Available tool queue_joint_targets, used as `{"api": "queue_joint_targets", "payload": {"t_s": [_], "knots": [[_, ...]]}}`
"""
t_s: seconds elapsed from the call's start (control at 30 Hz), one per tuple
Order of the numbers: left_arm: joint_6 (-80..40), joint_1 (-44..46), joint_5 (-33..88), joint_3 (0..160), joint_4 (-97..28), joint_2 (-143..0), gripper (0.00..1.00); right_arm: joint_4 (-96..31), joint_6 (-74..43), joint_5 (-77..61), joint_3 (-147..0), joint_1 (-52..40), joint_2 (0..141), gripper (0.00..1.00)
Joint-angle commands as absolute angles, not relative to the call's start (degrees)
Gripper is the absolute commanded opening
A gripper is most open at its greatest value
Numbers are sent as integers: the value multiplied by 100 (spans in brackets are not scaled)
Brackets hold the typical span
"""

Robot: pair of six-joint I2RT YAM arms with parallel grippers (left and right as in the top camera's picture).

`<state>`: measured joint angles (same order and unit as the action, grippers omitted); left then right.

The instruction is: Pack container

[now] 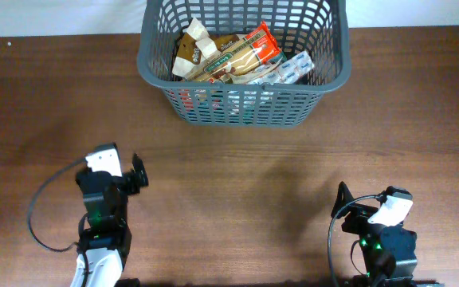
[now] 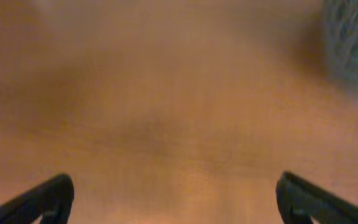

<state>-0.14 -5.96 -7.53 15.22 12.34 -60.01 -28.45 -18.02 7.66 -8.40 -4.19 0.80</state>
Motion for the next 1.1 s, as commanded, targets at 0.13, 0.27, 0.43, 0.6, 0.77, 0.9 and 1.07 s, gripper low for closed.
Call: {"api": "queue_joint_targets", "payload": {"t_s": [0.13,0.27,0.43,0.6,0.77,0.9,1.07], "knots": [[-64,-604,-799,1503,-1330,-6027,99,-2838,-1831,860,-792,-445,21,99],[-64,-589,-794,1503,-2434,-5920,99,-2840,-1831,860,-792,-445,21,99],[-64,-589,-797,1503,-2919,-5658,99,-2840,-1831,860,-792,-445,21,99],[-64,-563,-794,1503,-2919,-4797,99,-2840,-1831,860,-792,-445,21,99],[-64,-451,-797,1503,-2919,-3997,99,-2840,-1831,860,-792,-445,21,99],[-64,-336,-797,1503,-2919,-3374,99,-2840,-1831,860,-792,-445,21,99],[-64,-193,-797,1503,-2921,-2517,99,-2840,-1831,860,-792,-445,21,99]]}}
